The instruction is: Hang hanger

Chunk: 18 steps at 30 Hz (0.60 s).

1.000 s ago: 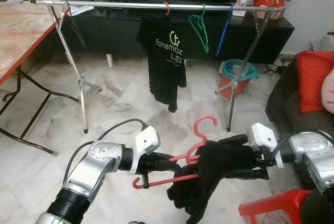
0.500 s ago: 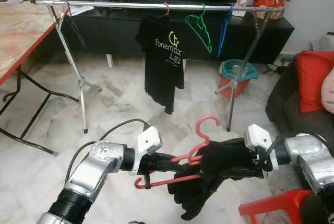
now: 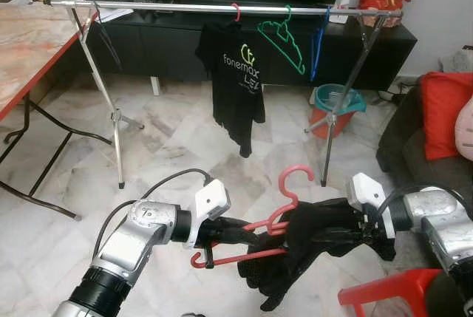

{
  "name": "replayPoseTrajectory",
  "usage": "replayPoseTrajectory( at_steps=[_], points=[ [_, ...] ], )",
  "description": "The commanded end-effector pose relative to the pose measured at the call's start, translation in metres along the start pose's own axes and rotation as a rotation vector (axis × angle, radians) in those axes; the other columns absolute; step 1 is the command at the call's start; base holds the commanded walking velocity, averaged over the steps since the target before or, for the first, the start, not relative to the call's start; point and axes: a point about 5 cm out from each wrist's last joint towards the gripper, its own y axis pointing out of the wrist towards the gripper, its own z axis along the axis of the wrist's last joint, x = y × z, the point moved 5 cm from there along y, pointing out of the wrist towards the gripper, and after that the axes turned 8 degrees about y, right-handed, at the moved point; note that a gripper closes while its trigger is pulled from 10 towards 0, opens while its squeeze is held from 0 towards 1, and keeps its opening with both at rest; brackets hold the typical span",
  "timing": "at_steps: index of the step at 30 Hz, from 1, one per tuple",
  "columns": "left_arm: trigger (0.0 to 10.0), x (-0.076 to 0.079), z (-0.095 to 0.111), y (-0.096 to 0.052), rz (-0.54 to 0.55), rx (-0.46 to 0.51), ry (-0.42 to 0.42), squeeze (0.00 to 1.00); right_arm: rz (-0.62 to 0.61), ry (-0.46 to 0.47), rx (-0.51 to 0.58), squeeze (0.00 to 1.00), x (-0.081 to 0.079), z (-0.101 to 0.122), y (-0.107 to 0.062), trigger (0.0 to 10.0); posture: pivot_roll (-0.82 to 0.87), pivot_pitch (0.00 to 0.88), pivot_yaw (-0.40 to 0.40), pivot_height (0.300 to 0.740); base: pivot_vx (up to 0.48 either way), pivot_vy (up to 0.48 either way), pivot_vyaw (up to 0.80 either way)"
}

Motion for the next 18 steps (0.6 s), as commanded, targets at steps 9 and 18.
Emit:
replayPoseTrajectory(
  at_steps=[9,18],
  points=[
    [10.0,-0.0024,0.021,0.0039,-0.009,0.069,0.084,0.0,0.038,0.006,0.007,0.0,-0.0029,0.002,-0.0005,0.0,0.04,0.047,-0.065,0.736,0.0,0.0,0.0],
    [10.0,-0.0052,0.022,0.0047,-0.003,0.07,0.097,0.0,0.079,0.017,0.001,0.0,-0.0094,-0.0007,0.0039,0.0,0.04,0.045,-0.065,0.736,0.0,0.0,0.0]
  ],
)
